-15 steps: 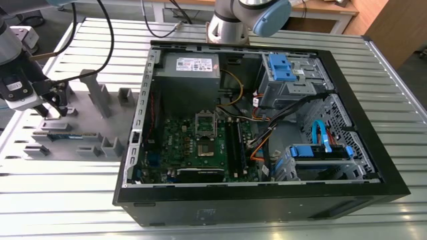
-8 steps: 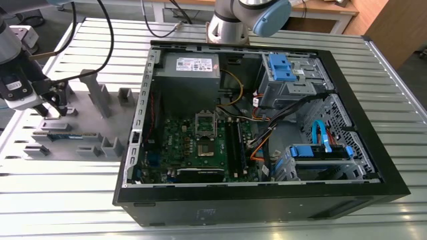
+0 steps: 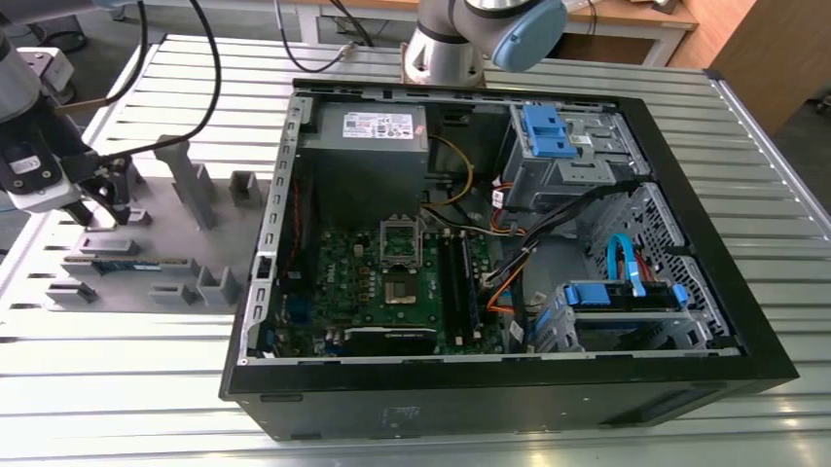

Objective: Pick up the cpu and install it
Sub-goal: 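Pick up the cpu and move it towards the insertion slot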

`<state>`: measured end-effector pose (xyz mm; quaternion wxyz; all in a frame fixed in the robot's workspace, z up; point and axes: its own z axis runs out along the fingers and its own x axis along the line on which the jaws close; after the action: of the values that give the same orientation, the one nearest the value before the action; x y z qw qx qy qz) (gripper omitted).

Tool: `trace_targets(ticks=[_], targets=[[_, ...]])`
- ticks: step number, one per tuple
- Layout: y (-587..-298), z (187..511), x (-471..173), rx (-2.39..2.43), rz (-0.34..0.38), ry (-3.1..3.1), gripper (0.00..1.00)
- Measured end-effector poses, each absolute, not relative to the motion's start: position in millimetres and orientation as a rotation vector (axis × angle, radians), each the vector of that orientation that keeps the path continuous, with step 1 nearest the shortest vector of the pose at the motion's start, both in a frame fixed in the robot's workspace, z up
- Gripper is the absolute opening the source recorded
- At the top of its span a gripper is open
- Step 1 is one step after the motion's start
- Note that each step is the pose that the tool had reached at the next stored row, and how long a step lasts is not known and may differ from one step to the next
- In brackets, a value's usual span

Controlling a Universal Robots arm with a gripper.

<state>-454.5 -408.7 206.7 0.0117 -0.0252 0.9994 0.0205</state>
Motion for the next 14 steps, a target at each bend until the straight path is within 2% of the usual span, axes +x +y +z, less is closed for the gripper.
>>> trace_targets(ticks=[14], targets=[[-408.7,210.3,-454.5,-0.079,0.064,3.117,0.47]])
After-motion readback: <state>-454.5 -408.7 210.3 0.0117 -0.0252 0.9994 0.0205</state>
